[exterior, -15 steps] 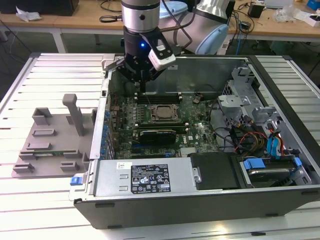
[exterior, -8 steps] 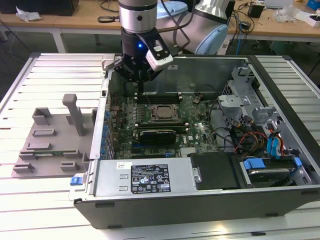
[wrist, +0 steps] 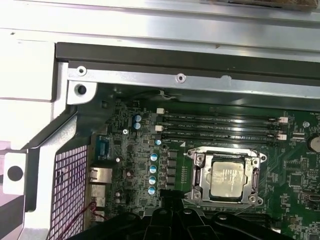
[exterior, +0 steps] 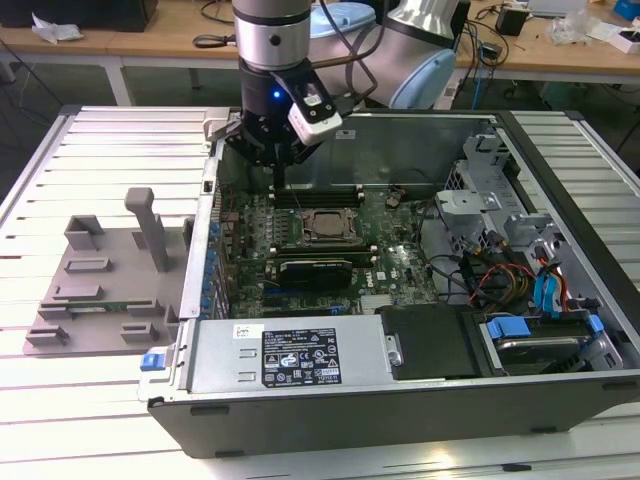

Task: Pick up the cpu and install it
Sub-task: 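Install the first cpu locking lever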

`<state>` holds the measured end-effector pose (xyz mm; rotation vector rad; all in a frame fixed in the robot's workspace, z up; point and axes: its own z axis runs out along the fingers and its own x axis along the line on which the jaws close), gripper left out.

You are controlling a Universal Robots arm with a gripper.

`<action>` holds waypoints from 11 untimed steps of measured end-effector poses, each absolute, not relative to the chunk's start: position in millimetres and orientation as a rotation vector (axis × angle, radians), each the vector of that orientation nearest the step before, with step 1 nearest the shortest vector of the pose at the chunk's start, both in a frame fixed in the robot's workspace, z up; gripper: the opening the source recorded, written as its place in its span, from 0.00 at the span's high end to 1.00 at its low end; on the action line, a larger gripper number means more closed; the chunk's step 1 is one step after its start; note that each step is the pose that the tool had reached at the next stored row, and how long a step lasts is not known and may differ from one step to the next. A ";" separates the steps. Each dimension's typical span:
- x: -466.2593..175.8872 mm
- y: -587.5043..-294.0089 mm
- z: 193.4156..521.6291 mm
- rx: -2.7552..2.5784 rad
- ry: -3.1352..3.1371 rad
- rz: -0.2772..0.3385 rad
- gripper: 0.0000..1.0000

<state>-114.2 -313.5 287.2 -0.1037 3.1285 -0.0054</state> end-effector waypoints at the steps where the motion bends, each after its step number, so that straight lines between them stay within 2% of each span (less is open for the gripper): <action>1: -114.7 -313.5 286.6 -0.104 3.128 -0.005 0.89; 11: -117.6 -311.4 278.9 -0.104 3.128 -0.005 0.89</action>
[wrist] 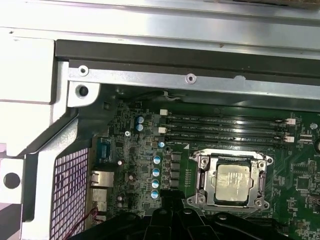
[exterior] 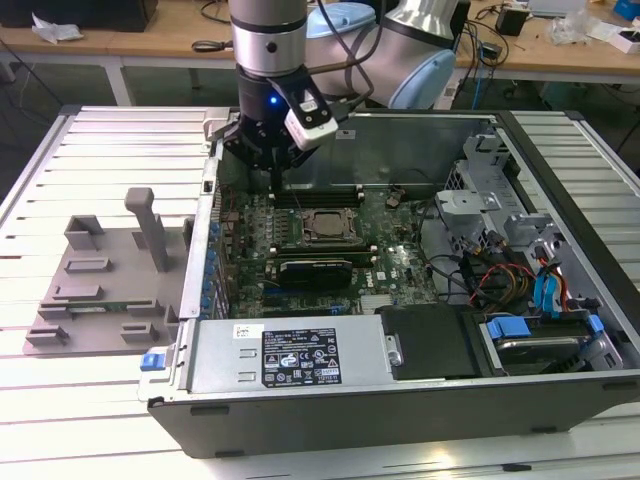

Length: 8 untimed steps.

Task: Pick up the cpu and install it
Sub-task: 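Install the first cpu locking lever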

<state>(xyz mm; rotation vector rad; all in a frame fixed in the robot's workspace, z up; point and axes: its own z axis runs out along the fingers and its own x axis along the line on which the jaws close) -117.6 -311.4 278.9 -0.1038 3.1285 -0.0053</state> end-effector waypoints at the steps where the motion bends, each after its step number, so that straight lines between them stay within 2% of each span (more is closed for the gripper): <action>1: -117.7 -310.9 278.3 -0.104 3.128 -0.005 0.89; 8: -118.7 -302.5 272.3 -0.104 3.129 -0.005 0.89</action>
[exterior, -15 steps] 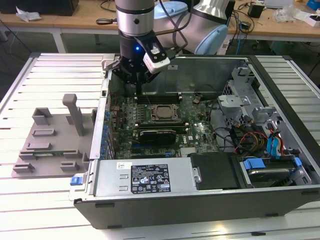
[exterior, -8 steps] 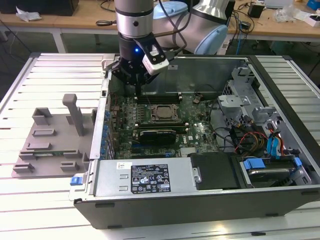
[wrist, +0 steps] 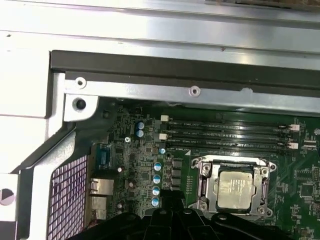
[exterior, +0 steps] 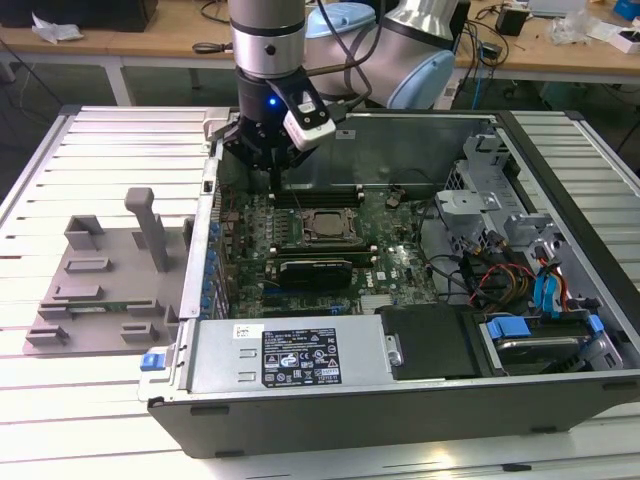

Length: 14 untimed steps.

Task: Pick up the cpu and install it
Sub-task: 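Install the first cpu locking lever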

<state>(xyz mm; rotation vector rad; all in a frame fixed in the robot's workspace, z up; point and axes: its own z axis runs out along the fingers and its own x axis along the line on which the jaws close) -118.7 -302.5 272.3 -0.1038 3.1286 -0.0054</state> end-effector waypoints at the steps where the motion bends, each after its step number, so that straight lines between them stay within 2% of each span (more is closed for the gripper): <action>1: -118.7 -300.5 271.0 -0.104 3.129 -0.005 0.89; 8: -118.1 -280.0 263.3 -0.104 3.129 -0.005 0.89; 14: -106.8 -279.7 261.9 -0.104 3.128 -0.005 0.89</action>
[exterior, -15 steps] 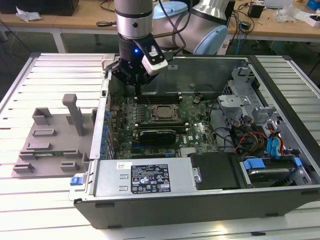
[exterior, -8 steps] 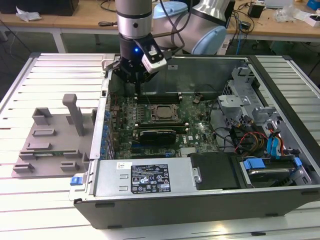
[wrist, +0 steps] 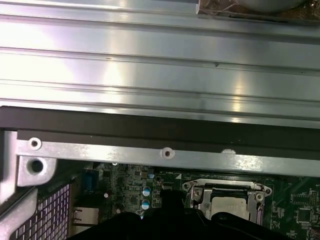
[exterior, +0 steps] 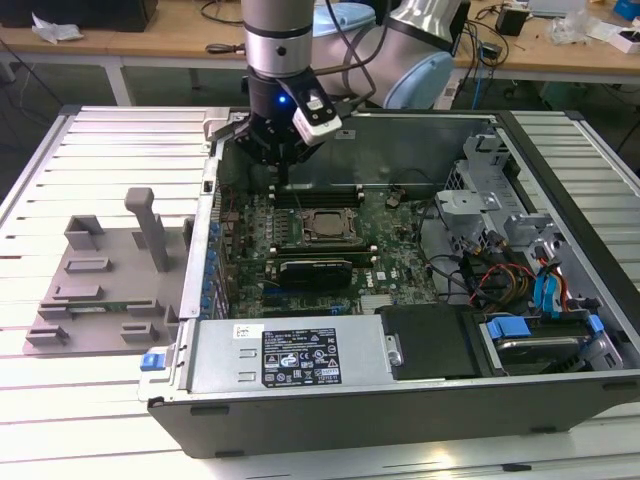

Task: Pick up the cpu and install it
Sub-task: 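Install the first cpu locking lever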

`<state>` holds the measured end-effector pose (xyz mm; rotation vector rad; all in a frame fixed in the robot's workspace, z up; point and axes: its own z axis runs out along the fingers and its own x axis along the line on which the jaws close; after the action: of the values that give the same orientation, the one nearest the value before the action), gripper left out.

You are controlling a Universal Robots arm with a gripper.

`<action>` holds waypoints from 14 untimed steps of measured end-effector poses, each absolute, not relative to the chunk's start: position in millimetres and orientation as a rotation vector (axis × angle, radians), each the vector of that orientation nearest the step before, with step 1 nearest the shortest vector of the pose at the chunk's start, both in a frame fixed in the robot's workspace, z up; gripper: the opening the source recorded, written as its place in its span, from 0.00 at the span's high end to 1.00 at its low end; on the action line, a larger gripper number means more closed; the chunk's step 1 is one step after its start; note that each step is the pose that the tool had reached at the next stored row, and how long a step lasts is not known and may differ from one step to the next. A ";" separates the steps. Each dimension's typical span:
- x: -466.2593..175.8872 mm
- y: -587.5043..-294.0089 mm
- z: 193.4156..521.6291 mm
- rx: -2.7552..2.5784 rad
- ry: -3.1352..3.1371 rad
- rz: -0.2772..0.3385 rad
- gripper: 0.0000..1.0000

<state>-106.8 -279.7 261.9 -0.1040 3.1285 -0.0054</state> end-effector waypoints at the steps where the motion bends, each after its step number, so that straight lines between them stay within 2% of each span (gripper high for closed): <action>1: -105.5 -279.7 261.8 -0.104 3.129 -0.005 0.89; 14: -86.5 -279.6 260.7 -0.104 3.129 -0.005 0.89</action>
<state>-86.5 -279.6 260.7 -0.1044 3.1286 -0.0054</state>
